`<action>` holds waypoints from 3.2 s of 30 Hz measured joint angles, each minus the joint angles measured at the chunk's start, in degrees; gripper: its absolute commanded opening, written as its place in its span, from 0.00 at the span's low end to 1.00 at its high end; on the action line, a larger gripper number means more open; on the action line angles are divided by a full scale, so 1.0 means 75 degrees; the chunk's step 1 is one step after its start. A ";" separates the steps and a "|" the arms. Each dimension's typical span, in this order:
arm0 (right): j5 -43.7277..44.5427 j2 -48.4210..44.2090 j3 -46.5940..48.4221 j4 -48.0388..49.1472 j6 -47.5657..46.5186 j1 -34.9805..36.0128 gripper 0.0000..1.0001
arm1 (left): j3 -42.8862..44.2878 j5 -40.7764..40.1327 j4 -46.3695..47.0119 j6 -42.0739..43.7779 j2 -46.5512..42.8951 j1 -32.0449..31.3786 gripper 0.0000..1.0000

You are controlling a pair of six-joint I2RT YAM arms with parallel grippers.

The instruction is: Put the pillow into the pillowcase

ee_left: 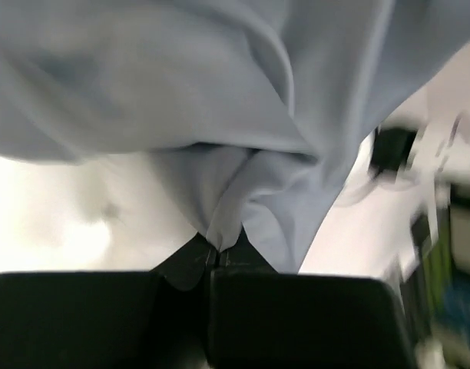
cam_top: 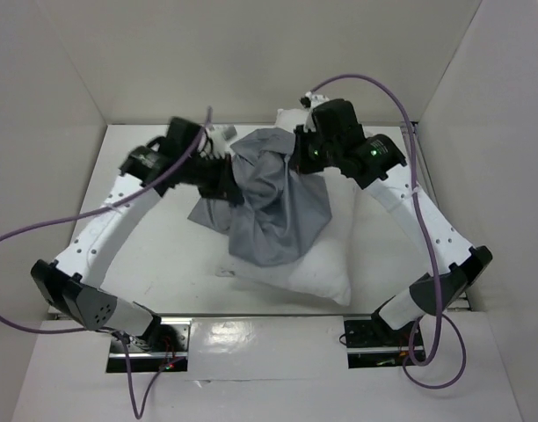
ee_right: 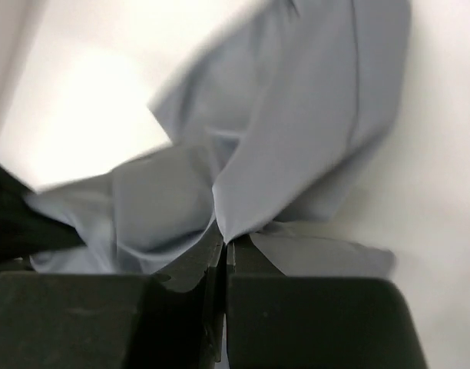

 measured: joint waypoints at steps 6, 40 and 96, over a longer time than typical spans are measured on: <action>-0.0927 0.0510 0.0621 0.2725 -0.0379 0.0020 0.00 | 0.3570 -0.1920 -0.0388 -0.0233 0.0344 0.1810 0.00; 0.3168 0.1017 -0.1530 0.0032 0.1279 0.2390 1.00 | -0.1842 -0.5053 0.0635 -0.1212 0.1189 0.1862 0.94; 0.1976 0.1209 -0.1489 0.1040 0.1172 0.0833 0.64 | 0.5013 -0.3258 -0.0644 -0.0268 0.4141 0.3946 0.57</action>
